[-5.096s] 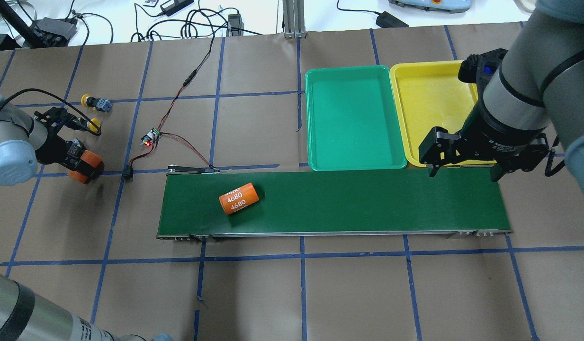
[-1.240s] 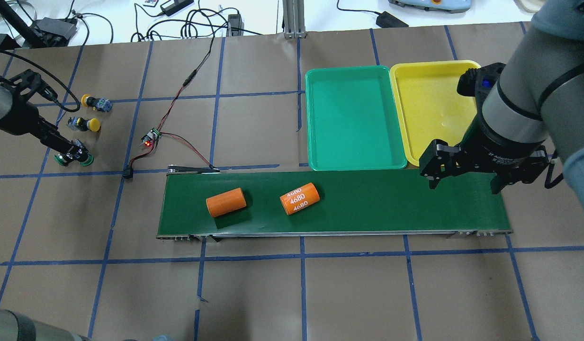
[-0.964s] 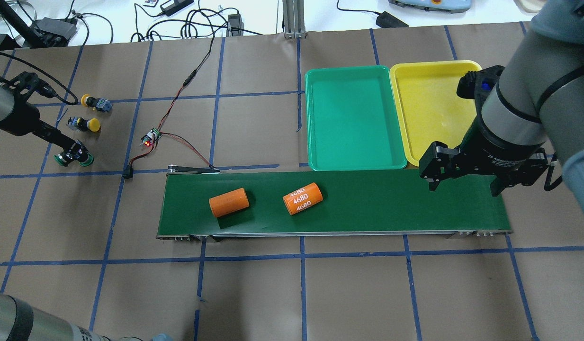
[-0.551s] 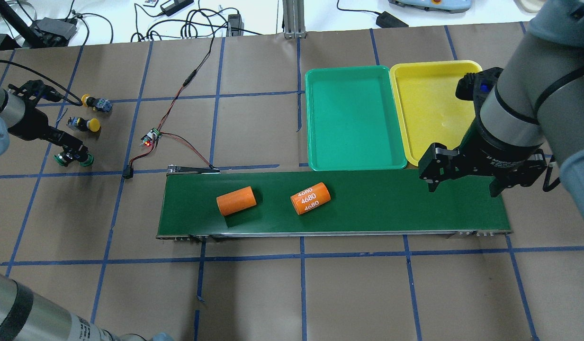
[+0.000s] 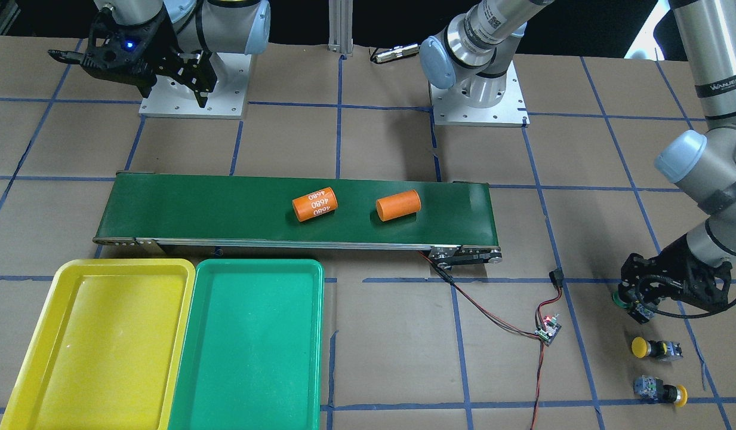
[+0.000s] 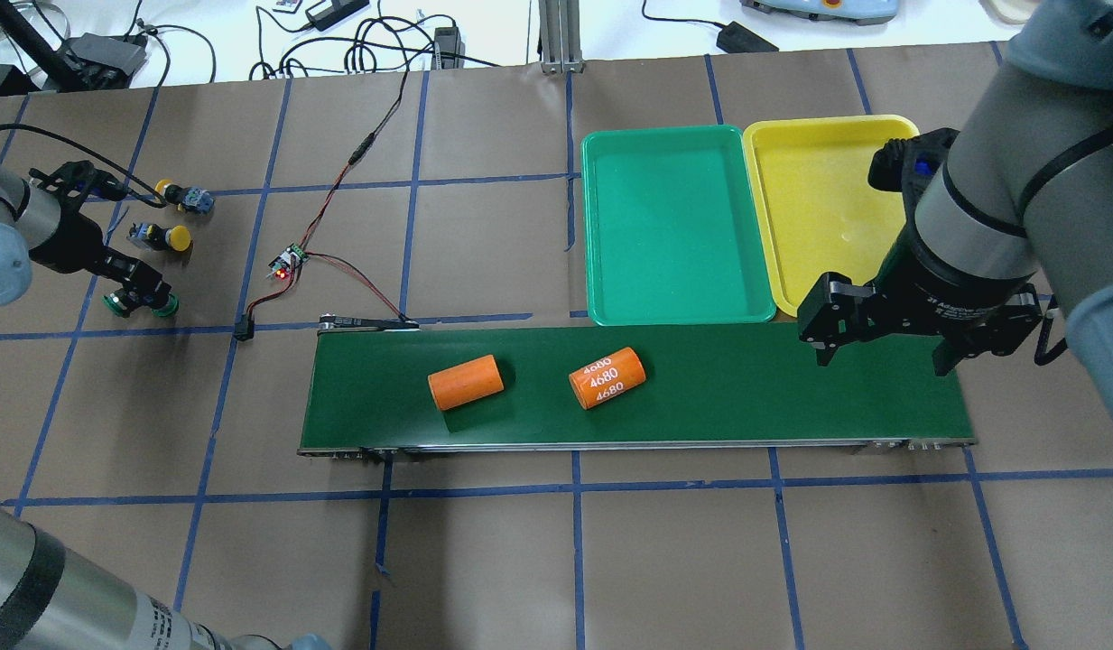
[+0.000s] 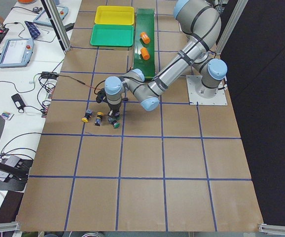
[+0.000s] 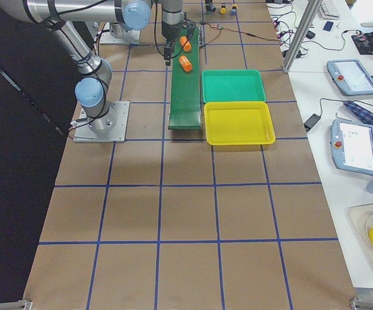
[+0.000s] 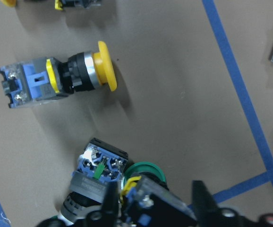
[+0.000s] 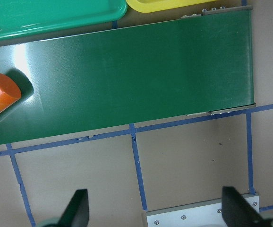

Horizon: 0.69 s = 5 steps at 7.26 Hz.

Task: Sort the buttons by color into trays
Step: 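Grasp a green-capped push button with the left gripper, then place the green-capped button on the conveyor and withdraw the left gripper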

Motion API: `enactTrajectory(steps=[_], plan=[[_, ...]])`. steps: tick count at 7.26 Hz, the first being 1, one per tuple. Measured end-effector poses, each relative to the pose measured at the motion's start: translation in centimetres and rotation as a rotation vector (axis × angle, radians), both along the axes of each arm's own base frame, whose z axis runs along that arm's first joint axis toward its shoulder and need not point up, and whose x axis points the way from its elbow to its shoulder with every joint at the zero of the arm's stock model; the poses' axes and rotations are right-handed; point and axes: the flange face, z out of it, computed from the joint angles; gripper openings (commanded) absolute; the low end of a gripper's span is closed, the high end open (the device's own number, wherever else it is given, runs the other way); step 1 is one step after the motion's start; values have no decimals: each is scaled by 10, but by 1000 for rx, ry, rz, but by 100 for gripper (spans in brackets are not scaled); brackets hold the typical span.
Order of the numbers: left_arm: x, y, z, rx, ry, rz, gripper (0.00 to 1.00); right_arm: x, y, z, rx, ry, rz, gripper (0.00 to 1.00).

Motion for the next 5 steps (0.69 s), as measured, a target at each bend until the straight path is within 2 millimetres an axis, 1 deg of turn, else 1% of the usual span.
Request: enactTrajectory(steps=[1,2,3,4,5], plan=[[-6,1,11,-3,-8,24,0,0,1,0,1,1,-1,100],[-24,3,29,1,-13,60,0,0,1,0,2,1,-2,100],[-60,8,51,16,-7,92,0,0,1,0,4,1,0,100],[-108,19,73,39,6,133,0,0,1,-2,7,0,1,100],[-160,36,90,53,15,163,0,0,1,-2,7,0,1,100]])
